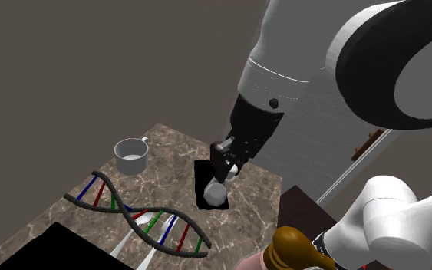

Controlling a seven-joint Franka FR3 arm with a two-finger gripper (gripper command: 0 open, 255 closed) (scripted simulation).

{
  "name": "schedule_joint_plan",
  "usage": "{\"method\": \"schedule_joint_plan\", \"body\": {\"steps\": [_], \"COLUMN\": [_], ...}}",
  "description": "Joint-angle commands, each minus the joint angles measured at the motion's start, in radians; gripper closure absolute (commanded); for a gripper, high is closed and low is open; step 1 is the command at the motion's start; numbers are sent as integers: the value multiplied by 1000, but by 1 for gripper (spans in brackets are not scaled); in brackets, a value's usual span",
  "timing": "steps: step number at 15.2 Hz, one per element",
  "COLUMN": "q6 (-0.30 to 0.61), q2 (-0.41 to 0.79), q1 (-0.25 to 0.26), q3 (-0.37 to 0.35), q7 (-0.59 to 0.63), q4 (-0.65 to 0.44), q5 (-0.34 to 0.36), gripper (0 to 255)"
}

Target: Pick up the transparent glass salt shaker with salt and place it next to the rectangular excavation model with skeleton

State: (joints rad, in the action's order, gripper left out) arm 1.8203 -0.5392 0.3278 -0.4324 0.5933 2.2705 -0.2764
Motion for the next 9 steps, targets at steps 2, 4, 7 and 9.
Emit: {"method": "schedule_joint_plan", "body": {"steps": [2,4,7,9], "q6": [-15,-26,-42,-52], "q2": [-56,-88,-129,-150], "q1": [36,60,96,118], "q3": [-37,-63,-106,-137], "q7": [56,95,157,200], "q4": [29,41,51,52], "q5": [-36,-60,-97,-121], "gripper": [255,255,255,255]}}
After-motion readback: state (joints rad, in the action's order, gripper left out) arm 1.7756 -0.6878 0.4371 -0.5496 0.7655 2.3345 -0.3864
